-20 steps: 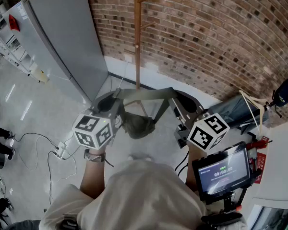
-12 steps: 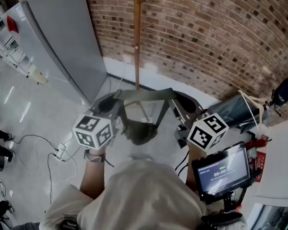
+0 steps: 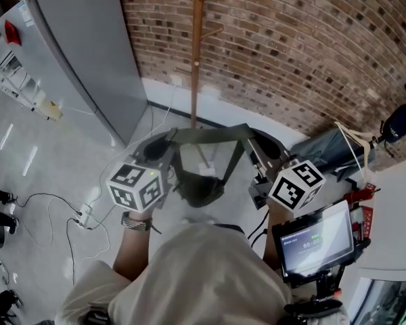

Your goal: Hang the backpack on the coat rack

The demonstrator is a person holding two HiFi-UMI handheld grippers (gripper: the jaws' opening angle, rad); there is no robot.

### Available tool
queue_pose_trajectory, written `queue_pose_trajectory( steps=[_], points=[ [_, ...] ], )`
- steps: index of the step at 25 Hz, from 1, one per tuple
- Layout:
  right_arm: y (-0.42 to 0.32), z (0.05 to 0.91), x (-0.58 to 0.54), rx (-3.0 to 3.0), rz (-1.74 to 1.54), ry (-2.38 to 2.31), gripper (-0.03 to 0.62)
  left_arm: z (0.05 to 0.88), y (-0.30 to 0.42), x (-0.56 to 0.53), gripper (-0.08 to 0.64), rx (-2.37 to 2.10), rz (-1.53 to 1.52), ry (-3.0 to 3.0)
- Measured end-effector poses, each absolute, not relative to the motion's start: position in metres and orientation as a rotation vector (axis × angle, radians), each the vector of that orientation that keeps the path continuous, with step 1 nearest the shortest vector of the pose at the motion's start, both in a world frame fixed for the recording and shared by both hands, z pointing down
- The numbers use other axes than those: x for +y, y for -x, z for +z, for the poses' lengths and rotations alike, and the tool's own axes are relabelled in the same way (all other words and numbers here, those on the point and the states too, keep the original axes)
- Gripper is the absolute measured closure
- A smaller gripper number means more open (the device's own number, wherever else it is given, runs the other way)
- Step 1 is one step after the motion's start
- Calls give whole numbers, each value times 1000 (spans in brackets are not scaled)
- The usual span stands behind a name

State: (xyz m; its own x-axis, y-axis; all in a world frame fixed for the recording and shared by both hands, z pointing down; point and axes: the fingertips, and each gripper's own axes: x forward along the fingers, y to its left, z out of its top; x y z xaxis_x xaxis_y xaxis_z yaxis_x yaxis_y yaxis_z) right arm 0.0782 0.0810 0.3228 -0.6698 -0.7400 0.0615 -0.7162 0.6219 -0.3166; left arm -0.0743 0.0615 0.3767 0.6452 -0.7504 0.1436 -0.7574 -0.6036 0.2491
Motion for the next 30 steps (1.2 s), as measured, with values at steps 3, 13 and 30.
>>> queue_pose_trajectory(
  steps=[3,13,30],
  points=[
    [-69,323,83,2745,-493,1256,583,378,82,62,523,-1193,37,-2588],
    [-46,332,66,2728,-534,1244,583,380,108,43,523,-1219,58,-2576],
    [-36,339,-38,2792,-532,1074,583,390,112,-44,523,-1338,91,-2503]
  ],
)
